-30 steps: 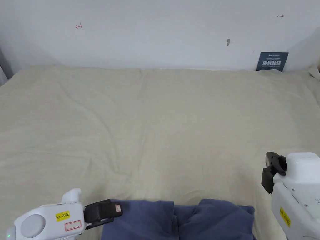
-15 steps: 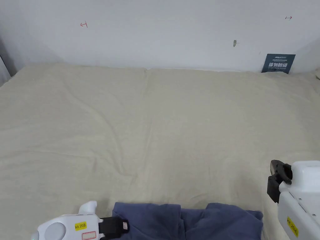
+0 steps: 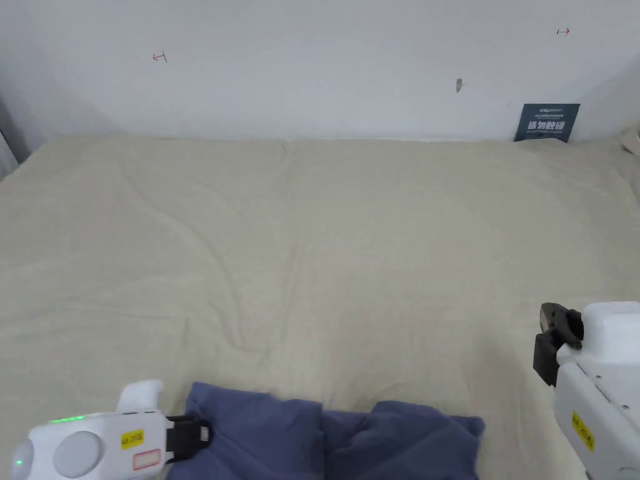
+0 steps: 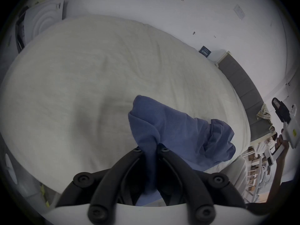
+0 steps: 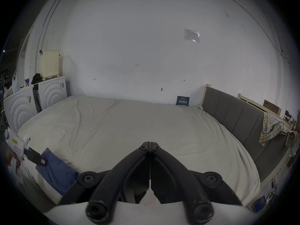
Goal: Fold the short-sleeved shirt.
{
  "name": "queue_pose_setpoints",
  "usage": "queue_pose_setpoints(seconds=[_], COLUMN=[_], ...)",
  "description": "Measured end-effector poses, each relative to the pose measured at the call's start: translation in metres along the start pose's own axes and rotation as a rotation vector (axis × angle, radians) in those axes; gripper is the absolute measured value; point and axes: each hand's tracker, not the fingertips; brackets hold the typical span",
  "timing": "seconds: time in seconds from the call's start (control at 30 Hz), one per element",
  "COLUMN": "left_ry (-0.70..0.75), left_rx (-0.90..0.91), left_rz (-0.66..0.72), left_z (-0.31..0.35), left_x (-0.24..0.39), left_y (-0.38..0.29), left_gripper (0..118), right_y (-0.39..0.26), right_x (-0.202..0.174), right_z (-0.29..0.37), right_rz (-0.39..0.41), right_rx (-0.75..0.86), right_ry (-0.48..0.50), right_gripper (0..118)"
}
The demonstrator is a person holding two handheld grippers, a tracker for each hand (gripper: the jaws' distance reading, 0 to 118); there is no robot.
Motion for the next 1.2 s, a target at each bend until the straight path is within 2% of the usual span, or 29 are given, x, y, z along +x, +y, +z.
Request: queue_pose_setpoints(seconds=[0.17, 0.4, 0.53, 0.63, 0.73, 0.83, 0.9, 0.93, 0.97, 1.03, 1.07, 1.2], left_ry=[0.056, -0.060, -0.133, -0.130, -0.165, -0.126, -0.074, -0.072, -0.084, -0.147, -0.186, -0.290], left_rx=[0.019, 0.001, -0.088, -0.161, -0.256, -0.313, -0.330, -0.328, -0.325, -0.321, -0.302, -0.205], left_rz=[0.015, -0.165, -0.246, -0.296, -0.284, -0.272, -0.317, -0.333, -0.331, -0.276, -0.244, -0.201], left_z=[0.034, 0.033, 0.000, -0.036, -0.079, -0.114, -0.128, -0.132, -0.134, -0.130, -0.124, -0.092], left_x=[0.006, 0.113, 0.174, 0.214, 0.240, 0.261, 0.272, 0.276, 0.277, 0.278, 0.278, 0.271], left_y=[0.015, 0.027, 0.025, 0.016, 0.003, -0.011, -0.021, -0.025, -0.027, -0.031, -0.031, -0.020], left_gripper=[12, 12, 12, 12, 12, 12, 13, 25, 44, 92, 97, 97], right_y=[-0.001, -0.001, -0.003, -0.005, -0.007, -0.009, -0.010, -0.011, -0.012, -0.014, -0.015, -0.017], right_x=[0.002, 0.007, 0.014, 0.023, 0.033, 0.043, 0.048, 0.051, 0.054, 0.058, 0.060, 0.061], right_z=[0.004, 0.009, 0.015, 0.019, 0.024, 0.028, 0.031, 0.031, 0.032, 0.034, 0.034, 0.033], right_rz=[-0.001, -0.019, -0.026, -0.035, -0.041, -0.045, -0.049, -0.051, -0.052, -0.057, -0.059, -0.072], right_rx=[0.009, 0.020, 0.027, 0.027, 0.026, 0.025, 0.022, 0.020, 0.019, 0.014, 0.012, 0.005], right_ry=[0.012, 0.017, 0.006, -0.010, -0.030, -0.052, -0.068, -0.073, -0.079, -0.089, -0.093, -0.099], right_gripper=[0, 0, 0, 0, 0, 0, 0, 0, 0, 0, 0, 0])
